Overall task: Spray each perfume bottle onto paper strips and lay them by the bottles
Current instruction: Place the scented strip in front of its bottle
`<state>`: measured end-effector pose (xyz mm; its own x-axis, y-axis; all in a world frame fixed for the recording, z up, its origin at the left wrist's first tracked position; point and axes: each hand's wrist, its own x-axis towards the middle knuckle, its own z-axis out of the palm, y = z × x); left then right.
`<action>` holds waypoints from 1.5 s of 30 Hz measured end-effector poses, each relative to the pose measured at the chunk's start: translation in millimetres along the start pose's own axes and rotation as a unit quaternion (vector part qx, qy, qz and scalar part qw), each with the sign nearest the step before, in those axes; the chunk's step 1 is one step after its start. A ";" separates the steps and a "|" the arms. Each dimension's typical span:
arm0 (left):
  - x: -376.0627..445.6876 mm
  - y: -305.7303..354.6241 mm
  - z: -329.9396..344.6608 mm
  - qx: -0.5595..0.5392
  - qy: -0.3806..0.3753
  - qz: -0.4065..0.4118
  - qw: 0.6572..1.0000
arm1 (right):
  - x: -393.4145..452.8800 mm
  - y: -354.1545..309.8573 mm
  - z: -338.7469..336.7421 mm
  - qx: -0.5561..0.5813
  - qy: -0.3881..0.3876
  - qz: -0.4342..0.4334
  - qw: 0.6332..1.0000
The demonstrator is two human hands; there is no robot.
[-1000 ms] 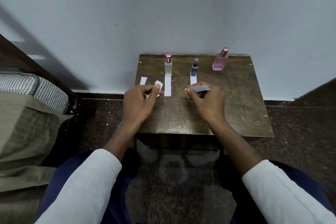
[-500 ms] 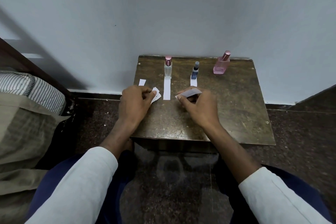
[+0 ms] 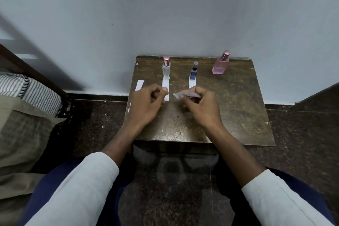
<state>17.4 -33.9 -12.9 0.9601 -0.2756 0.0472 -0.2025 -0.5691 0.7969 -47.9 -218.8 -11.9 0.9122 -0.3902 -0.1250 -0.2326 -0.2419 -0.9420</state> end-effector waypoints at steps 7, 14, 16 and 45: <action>4.2 12.8 24.5 -0.206 -0.111 -0.119 0.965 | -5.0 0.9 -14.4 -0.042 0.026 -0.164 0.985; 15.0 20.8 46.6 -0.239 -0.115 -0.106 0.958 | 1.6 11.4 -35.3 -0.120 0.015 -0.174 0.977; 16.9 26.2 52.6 -0.238 -0.114 -0.103 0.959 | 2.5 11.4 -42.2 -0.058 0.008 -0.110 0.992; -1.5 57.8 118.7 0.227 -0.121 0.139 0.956 | 24.7 46.7 -84.3 -0.287 0.063 -0.080 0.953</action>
<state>-18.7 -158.3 -38.4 0.7954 -0.6051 0.0347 -0.5588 -0.7100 0.4285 -64.7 -314.7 -32.7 0.9118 -0.4030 0.0788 -0.2731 -0.7384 -0.6166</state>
